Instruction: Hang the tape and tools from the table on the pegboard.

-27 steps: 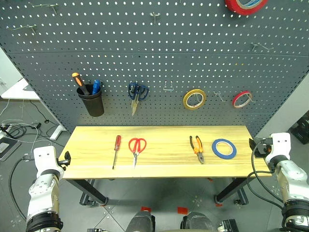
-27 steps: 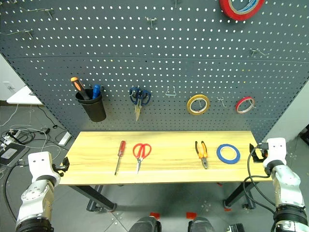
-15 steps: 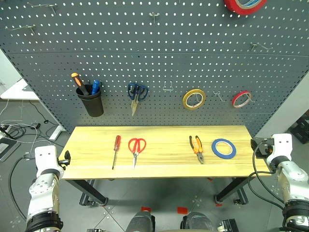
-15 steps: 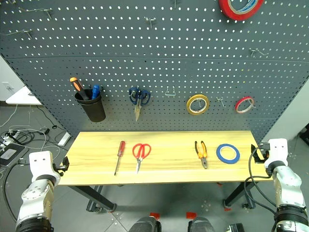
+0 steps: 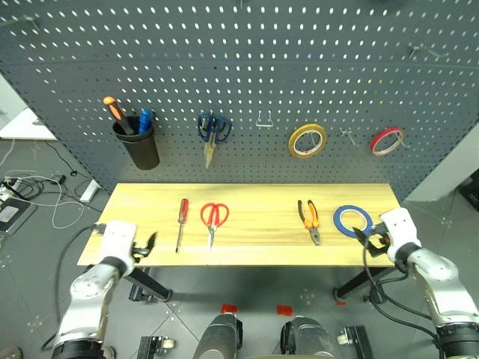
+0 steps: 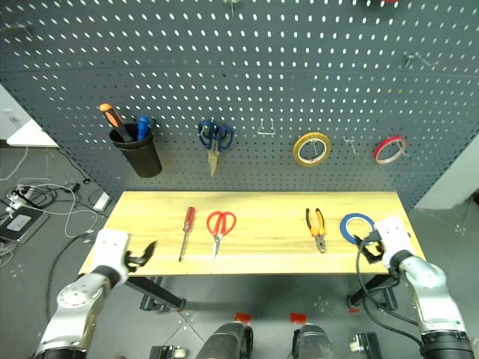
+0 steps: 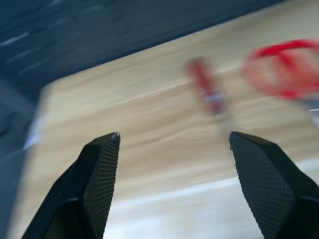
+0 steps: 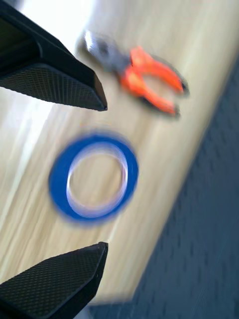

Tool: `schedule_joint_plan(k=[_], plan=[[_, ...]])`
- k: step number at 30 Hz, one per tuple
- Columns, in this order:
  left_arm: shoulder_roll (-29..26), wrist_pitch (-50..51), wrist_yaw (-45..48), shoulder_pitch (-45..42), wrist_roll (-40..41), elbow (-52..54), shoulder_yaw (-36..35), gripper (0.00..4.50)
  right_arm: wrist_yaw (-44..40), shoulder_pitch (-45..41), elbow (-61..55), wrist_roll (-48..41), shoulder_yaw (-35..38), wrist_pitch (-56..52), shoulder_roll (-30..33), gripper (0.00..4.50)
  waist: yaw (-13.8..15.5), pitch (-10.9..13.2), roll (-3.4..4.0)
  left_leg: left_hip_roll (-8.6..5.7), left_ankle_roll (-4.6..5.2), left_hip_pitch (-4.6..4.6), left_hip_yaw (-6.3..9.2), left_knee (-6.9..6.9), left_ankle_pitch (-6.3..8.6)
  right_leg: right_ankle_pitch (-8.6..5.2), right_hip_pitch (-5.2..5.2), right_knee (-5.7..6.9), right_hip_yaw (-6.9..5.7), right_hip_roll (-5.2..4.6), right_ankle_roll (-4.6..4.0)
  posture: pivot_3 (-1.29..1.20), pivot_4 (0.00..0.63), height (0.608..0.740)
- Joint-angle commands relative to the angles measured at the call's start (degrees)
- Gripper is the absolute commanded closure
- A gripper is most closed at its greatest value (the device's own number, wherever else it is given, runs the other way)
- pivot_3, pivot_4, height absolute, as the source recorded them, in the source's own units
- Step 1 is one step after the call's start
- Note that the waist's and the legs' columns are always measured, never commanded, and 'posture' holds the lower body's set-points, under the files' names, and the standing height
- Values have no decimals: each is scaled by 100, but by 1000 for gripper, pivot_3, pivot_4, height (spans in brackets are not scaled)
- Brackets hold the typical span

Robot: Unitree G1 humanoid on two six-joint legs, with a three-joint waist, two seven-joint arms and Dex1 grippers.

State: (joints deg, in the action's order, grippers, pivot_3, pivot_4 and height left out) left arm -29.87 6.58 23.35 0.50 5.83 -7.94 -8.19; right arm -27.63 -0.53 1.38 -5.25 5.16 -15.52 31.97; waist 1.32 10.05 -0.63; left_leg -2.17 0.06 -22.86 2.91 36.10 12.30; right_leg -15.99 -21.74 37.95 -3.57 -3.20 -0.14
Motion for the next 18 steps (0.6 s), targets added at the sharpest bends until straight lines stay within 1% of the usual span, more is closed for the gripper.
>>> schedule_joint_plan(k=[1,2,3,5,6,7,9,14,18], plan=[[-89,304,379,-345,-74,670,403,819,-85,-165,-502,80,-105,-537,170,0,-20,118,-13,0,0,-6,-3,0,0,0,-4,0,-2,0,-1,-60,281,740],[-101,351,529,-445,-69,769,548,819,-90,-261,-519,72,-132,-689,182,0,-37,198,-16,0,3,-13,-10,-2,2,14,-11,-1,-1,0,11,-64,296,740],[-112,361,641,-563,-153,815,731,819,-123,-385,-476,30,-152,-837,193,0,-59,258,-18,0,9,-13,-13,-2,6,25,-11,-4,-1,-1,-7,-66,306,740],[-132,574,1081,-851,-120,754,1064,819,-197,-686,-230,176,-341,-1192,330,0,-124,357,-19,1,18,-47,-21,-3,12,28,-44,-8,-1,-2,-7,-67,333,740],[-120,550,1212,-986,-152,686,1198,819,-236,-816,-57,181,-372,-1191,346,0,-148,419,-23,0,23,-54,-23,2,15,29,-49,-3,-1,-2,-7,-67,333,740],[-67,518,1445,-1200,-138,624,1392,819,-338,-1049,258,200,-447,-1228,388,0,-170,482,-34,0,25,-62,-24,1,16,31,-58,-3,-1,-2,-5,-65,354,740],[10,457,1858,-1518,-96,633,1717,819,-535,-1476,818,226,-580,-1259,435,0,-184,624,-51,1,32,-62,-24,3,21,30,-56,-1,-6,-2,-4,-65,374,740],[184,339,2307,-1923,-46,652,2046,819,-916,-2223,1875,494,-990,-942,538,0,-288,863,-68,3,34,-104,-24,6,21,27,-88,-4,-17,-1,0,-56,407,740],[369,214,2771,-2266,38,604,2318,819,-1339,-2954,3117,996,-1564,-356,578,0,-303,1045,-76,2,34,-111,-28,13,21,27,-91,-4,-20,-4,3,-45,429,740]])
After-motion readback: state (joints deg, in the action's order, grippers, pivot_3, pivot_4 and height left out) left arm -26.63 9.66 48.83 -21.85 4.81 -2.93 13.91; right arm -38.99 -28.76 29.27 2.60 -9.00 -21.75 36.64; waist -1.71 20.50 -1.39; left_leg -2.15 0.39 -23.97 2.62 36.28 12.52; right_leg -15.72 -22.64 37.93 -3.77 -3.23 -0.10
